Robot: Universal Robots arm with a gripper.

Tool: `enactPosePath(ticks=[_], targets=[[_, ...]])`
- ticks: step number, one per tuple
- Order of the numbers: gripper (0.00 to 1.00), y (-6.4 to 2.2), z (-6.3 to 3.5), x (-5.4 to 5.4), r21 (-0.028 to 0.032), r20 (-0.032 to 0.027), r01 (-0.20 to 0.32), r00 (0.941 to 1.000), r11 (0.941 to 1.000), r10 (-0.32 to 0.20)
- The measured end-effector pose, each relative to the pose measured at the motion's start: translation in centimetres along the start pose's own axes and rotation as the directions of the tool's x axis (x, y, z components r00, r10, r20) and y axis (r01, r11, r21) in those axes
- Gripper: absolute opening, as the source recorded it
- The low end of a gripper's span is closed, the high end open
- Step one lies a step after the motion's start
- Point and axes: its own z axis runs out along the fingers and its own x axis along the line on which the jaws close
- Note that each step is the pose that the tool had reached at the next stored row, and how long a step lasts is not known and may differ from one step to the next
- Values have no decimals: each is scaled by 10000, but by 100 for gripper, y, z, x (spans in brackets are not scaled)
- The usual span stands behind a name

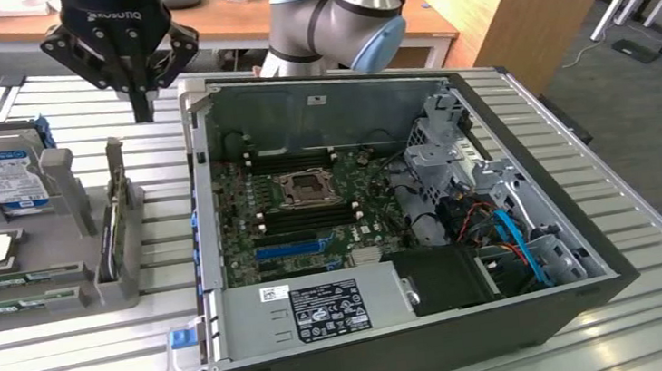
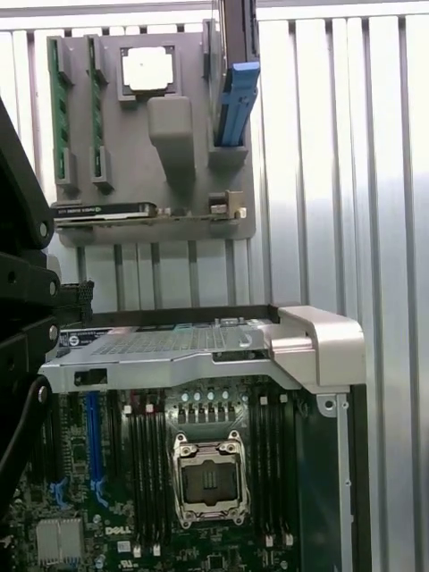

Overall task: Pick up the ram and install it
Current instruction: 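Reach for the ram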

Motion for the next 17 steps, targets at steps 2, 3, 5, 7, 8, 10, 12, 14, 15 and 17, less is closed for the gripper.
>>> enactPosePath(ticks=[2,3,5,7,8,10,12,14,15,17], targets=[[10,-4,-1,48,0,0,0,10000,10000,0],[10,-6,-2,74,0,0,0,10000,10000,0],[10,-10,-4,126,0,0,0,10000,10000,0],[10,-13,-5,180,0,-1,-1,10000,10000,1],[10,-15,-5,205,0,0,-1,10000,10000,1],[10,-19,-7,255,0,-1,0,10000,10000,0],[10,-23,-8,308,0,0,1,10000,10000,-1],[10,-27,-10,363,0,-1,0,10000,10000,0],[10,-29,-10,387,0,-1,-1,10000,10000,1],[10,-35,-12,472,0,0,0,10000,10000,0]])
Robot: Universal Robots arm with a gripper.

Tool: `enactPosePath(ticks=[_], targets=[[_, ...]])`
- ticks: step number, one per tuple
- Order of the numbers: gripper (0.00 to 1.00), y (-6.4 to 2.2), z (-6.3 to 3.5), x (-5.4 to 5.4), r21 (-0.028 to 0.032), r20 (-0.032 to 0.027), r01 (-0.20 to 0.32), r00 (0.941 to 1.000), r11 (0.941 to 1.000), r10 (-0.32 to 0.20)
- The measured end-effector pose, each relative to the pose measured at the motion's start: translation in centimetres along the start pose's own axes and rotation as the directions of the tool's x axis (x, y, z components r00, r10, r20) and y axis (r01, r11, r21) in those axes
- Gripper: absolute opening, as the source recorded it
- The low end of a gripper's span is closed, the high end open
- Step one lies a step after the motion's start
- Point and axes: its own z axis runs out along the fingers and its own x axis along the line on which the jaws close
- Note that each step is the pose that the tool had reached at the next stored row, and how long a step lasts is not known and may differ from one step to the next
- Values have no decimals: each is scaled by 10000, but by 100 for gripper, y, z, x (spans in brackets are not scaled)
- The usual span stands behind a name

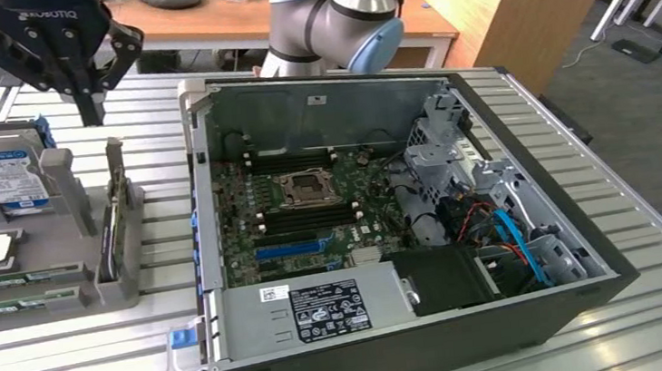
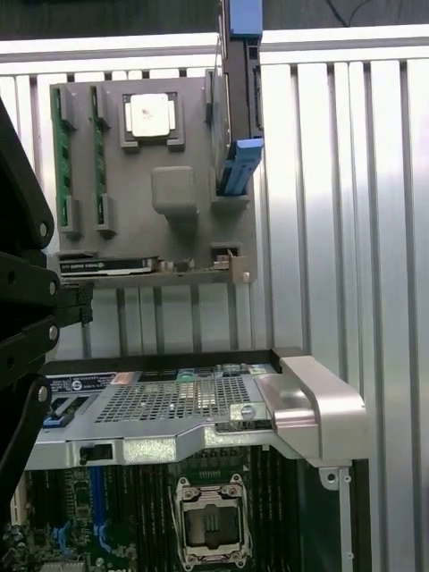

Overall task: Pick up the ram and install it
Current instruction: 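Reach for the ram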

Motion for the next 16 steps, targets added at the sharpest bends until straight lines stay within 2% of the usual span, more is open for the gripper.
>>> enactPosePath(ticks=[2,3,16], targets=[[10,-4,-2,57,1,-1,1,10000,10000,-1],[10,-9,-3,121,0,0,0,10000,10000,0],[10,-38,-14,519,1,0,-1,10000,10000,1]])
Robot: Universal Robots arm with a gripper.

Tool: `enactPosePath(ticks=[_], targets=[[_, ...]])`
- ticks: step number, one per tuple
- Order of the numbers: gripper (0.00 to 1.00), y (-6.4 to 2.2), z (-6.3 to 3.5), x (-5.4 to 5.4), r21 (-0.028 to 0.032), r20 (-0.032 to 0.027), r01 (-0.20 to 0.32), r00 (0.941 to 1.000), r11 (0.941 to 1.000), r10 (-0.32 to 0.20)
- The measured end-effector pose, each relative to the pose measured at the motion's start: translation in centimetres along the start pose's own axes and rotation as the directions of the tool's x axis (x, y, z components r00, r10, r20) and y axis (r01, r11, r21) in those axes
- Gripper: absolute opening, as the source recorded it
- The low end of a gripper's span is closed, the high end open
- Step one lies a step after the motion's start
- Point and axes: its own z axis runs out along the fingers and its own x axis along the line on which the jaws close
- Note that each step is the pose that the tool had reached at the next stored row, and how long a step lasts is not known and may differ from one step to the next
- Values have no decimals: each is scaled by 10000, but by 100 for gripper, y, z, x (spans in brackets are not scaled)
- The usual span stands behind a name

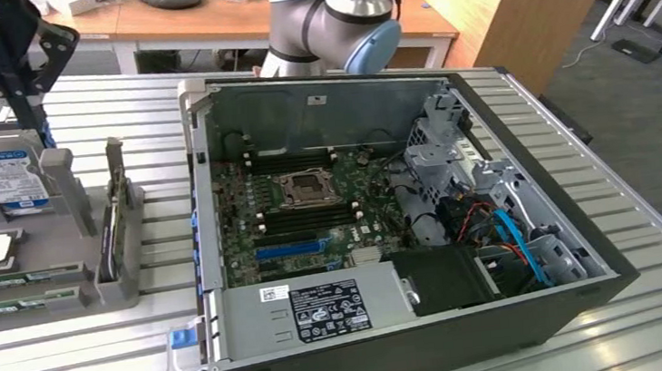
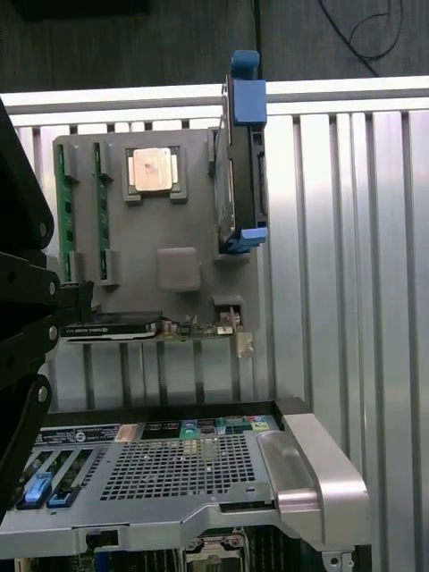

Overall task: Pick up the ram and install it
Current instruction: 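Reach for the ram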

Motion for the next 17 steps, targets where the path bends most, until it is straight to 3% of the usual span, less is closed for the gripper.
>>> enactPosePath(ticks=[17], targets=[[10,-34,-12,449,0,0,1,10000,10000,-1]])
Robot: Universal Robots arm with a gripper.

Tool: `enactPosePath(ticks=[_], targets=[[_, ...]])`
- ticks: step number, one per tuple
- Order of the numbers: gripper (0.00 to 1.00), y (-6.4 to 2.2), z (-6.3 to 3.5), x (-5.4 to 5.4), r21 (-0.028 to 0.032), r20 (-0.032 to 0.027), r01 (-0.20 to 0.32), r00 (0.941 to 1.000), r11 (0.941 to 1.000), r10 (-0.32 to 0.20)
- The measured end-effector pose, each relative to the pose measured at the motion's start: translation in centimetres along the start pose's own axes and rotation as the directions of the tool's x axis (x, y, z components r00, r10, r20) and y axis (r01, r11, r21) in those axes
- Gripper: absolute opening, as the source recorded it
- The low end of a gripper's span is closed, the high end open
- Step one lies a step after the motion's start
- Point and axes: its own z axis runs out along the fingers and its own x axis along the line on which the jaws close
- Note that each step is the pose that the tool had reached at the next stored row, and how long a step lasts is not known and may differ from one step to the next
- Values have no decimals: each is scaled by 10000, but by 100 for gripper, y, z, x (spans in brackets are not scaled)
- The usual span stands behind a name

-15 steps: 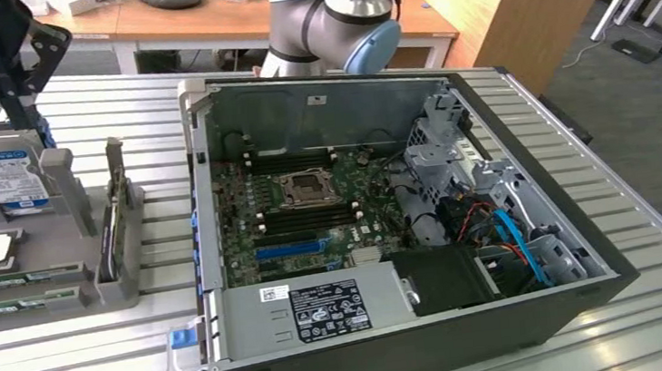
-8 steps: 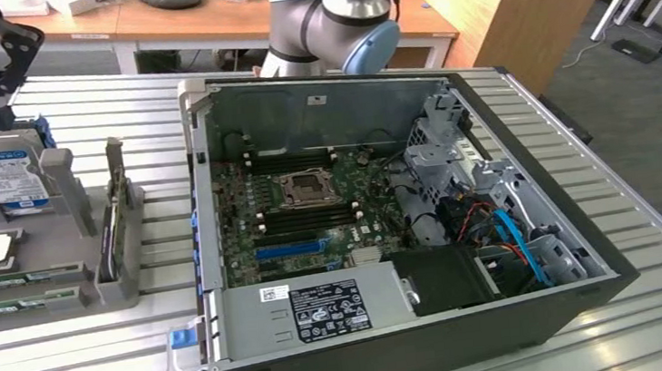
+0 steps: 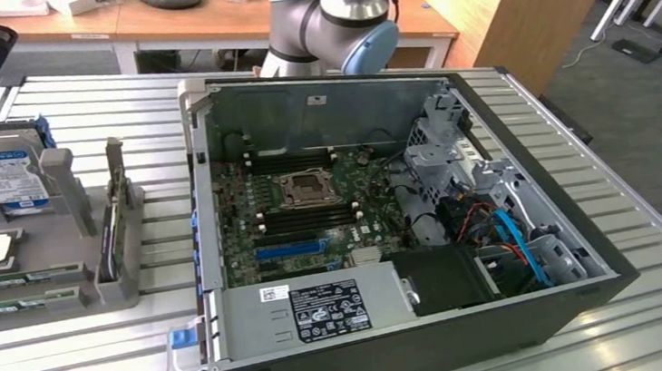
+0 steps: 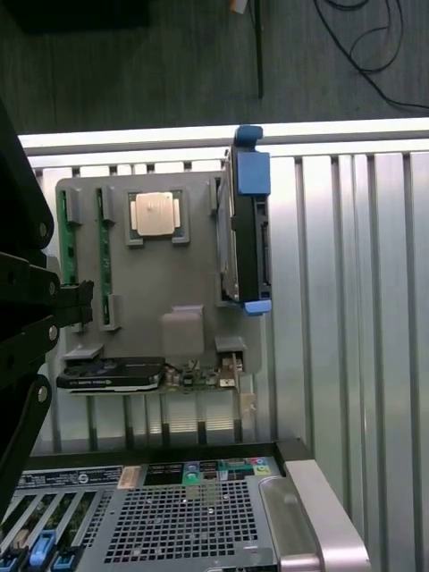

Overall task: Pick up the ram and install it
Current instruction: 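Reach for the ram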

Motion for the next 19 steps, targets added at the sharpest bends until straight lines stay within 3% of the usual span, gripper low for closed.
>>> enactPosePath(ticks=[3,11,19], targets=[[10,-4,-1,56,0,-1,-1,10000,10000,1],[10,-9,-2,63,0,-1,-2,10000,10000,2],[10,-95,-5,69,-1,0,-1,10000,10000,1]])
